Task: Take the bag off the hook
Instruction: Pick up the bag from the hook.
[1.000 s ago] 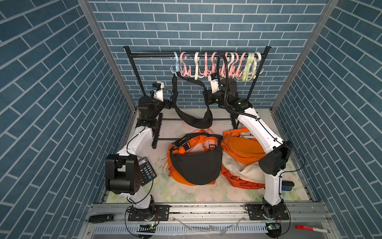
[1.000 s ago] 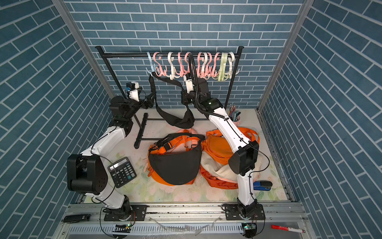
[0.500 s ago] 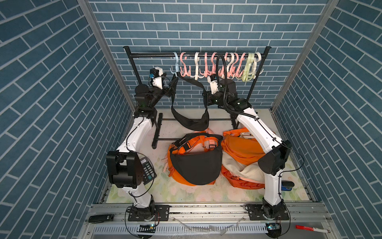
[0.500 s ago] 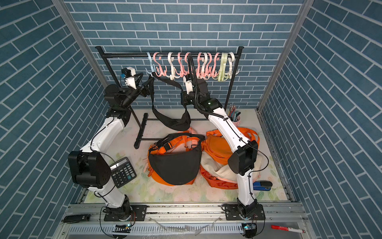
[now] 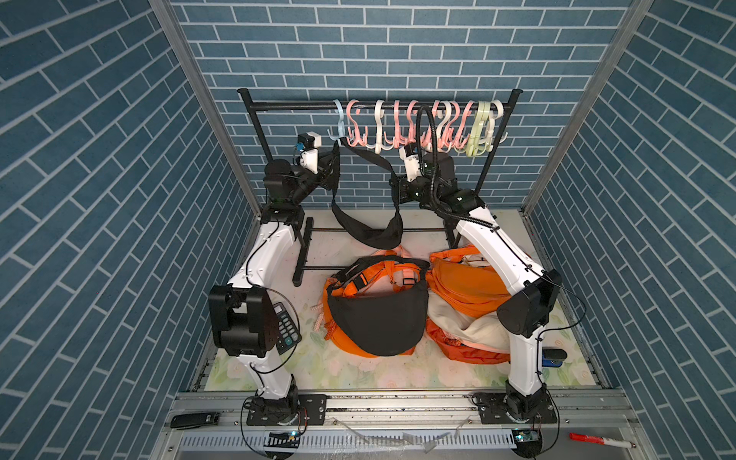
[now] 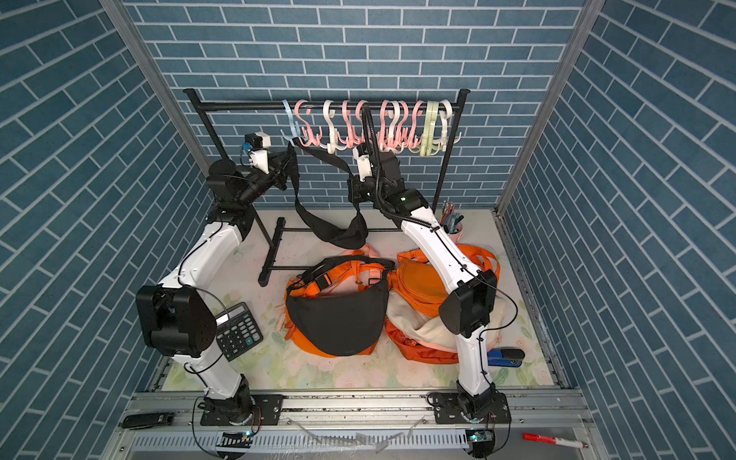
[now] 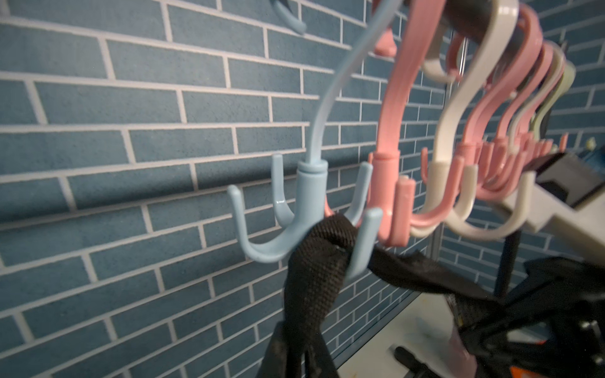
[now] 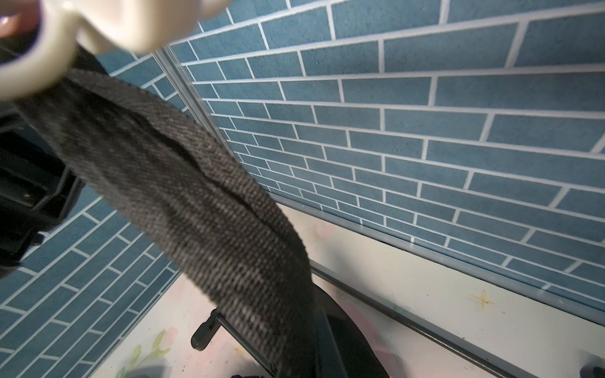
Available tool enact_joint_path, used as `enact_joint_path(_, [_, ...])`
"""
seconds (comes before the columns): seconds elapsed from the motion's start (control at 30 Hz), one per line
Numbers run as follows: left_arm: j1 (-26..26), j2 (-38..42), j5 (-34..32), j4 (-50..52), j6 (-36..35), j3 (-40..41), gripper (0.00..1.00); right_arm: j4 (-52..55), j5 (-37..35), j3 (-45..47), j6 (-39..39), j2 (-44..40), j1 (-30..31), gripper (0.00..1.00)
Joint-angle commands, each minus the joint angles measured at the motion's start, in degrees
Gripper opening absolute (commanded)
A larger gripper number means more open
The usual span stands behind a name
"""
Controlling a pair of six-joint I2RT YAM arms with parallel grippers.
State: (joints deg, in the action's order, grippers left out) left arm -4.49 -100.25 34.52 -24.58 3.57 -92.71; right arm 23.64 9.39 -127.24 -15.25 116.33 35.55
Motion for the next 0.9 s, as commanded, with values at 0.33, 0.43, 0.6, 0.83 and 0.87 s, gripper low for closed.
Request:
enact_joint_path(0.33, [-0.5, 4.9, -4.1, 2.4, -2.0, -1.3, 0.00, -0.2, 2.1, -0.9, -2.3, -1.5, 0.1, 0.00])
enact_joint_path(0.43, [-0.5, 5.7, -5.5, 2.6, -2.1, -1.5, 0.00, -0.3, 2.1, -0.9, -2.3, -1.9, 0.5, 0.00])
enact_joint_path(0.6, [-0.5, 7.2, -7.0, 3.8, -2.4, -2.1, 0.00, -0.4, 2.2, -0.9, -2.1, -2.6, 1.1, 0.00])
enact_joint_path(0.83, [-0.5, 9.6, -9.3, 5.7, -2.4, -3.2, 0.00, -0.5, 2.3, -0.6, -1.7, -3.9, 2.2, 0.00])
enact_joint_path(0.87, [-0.5, 10.1, -9.5, 5.9, -2.2, -3.4, 0.00, -0.4, 2.3, -0.5, -1.7, -4.0, 2.4, 0.00])
